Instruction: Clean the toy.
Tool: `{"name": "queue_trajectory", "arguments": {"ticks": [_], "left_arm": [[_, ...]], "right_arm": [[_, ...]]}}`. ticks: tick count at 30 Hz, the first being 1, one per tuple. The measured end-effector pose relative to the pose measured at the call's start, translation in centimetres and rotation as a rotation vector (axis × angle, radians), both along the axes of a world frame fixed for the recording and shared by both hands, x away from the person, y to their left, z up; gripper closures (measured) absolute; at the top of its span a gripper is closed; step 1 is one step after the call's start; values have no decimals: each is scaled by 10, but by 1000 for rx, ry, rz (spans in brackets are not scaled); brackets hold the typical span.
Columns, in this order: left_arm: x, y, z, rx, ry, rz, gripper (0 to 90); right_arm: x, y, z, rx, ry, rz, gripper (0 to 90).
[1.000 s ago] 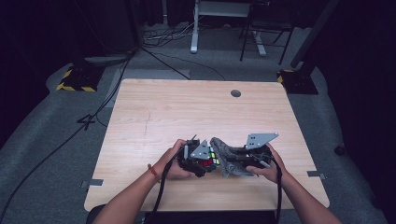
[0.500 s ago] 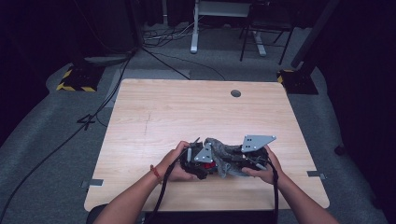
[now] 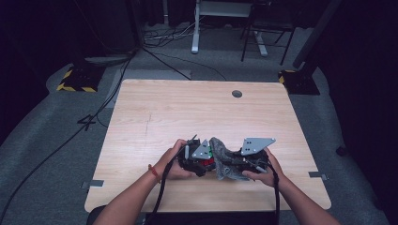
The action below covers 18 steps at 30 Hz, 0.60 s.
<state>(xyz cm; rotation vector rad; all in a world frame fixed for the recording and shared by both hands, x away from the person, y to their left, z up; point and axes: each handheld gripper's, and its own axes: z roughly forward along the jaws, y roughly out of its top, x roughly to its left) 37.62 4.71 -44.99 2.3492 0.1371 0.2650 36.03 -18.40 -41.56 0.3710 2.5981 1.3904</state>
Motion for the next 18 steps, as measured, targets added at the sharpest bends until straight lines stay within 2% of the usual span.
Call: {"name": "queue_trajectory", "arguments": {"ticks": [2, 5, 8, 10, 12, 15, 18], "left_arm": [[-2, -4, -2, 9, 8, -17, 336], [-4, -7, -1, 16, 7, -30, 336], [-7, -4, 4, -15, 8, -49, 335], [-9, -1, 9, -36, 0, -42, 335], [-8, 3, 14, -64, -6, -36, 335], [-6, 9, 17, -69, -14, -13, 335], [-3, 12, 16, -66, -17, 7, 335]], "right_arm": [[-1, 2, 4, 24, -18, -10, 773], [2, 3, 4, -3, -35, -50, 772], [8, -1, -1, -49, -41, -96, 775], [13, -6, -5, -54, -20, -114, 776], [15, -9, -9, -77, -22, -130, 776], [17, -11, -15, -72, 8, -115, 776], [11, -8, -13, -51, 3, -86, 777]]}}
